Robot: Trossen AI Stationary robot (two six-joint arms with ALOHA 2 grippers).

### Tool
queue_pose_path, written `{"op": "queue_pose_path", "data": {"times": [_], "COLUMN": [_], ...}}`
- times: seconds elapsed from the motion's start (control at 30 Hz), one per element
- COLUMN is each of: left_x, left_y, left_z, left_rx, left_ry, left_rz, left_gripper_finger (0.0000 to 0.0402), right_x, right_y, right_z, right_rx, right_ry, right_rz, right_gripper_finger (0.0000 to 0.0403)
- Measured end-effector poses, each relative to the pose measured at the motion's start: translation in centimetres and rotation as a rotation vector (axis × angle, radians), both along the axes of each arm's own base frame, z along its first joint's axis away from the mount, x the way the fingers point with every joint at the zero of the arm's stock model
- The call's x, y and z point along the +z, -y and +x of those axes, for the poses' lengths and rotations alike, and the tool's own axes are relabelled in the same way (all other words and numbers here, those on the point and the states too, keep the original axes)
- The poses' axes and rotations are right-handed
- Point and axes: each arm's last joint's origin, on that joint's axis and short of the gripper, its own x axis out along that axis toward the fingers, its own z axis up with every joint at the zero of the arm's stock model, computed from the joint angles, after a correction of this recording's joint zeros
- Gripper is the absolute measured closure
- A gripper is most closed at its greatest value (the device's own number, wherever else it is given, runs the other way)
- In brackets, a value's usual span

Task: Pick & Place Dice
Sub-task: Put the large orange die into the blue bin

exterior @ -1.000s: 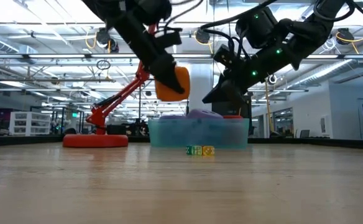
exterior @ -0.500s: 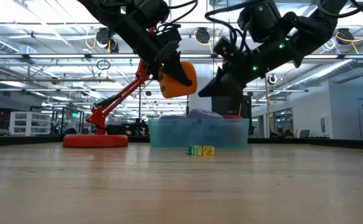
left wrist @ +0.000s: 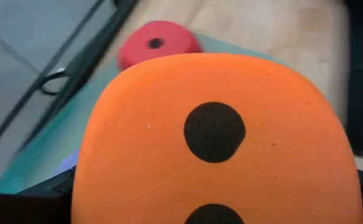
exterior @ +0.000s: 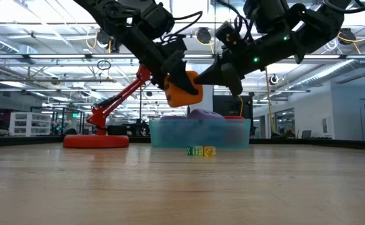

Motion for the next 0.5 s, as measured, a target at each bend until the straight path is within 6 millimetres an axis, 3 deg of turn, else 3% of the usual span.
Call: {"op": "queue_pose_path", "data": {"times": [0.23,0.5], "left_x": [-0.2,-0.3], "left_y": [1.2,1.4], "left_z": [0.7,0.7], "left_rx": [-0.094,-0.103], "left_ry": [0.021,0.014], "left_rz": [0.006,0.001], "left_gripper_finger": [0.0002,0.0002], "right_x": [-0.4,-0.5], "right_y": [1.8,2.3], "right_z": [-0.3,-0.5], "right_rx": [-0.055,-0.118], "right_ry": [-0.016,-0.018], "right_rz": [0.059,0.066], "right_gripper_finger": [0.0403,0.0403]}}
